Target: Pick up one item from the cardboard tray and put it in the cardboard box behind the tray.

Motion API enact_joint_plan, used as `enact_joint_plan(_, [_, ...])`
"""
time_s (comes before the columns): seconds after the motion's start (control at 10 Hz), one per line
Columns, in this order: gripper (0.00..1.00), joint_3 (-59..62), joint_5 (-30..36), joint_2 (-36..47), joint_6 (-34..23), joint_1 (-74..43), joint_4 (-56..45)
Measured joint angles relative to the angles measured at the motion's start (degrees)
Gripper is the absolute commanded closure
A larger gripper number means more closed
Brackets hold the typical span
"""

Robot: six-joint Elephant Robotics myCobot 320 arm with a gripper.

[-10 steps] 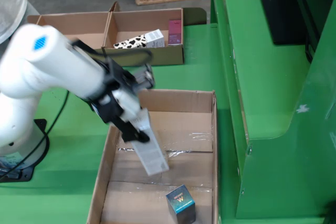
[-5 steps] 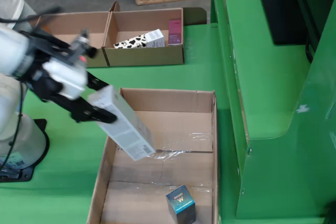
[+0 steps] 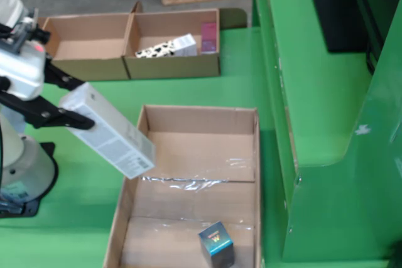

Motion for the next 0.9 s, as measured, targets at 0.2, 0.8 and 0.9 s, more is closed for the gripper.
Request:
enact_joint_plan(0.2, [1.0,0.1,0.0,1.1,0.0,-0.1,-5.6])
enact_joint_plan(0.8, [1.0,0.2,0.0,1.1,0.0,-0.1,-21.4])
enact_joint_plan(0.9, [1.0,0.2,0.0,1.1,0.0,-0.1,-23.6])
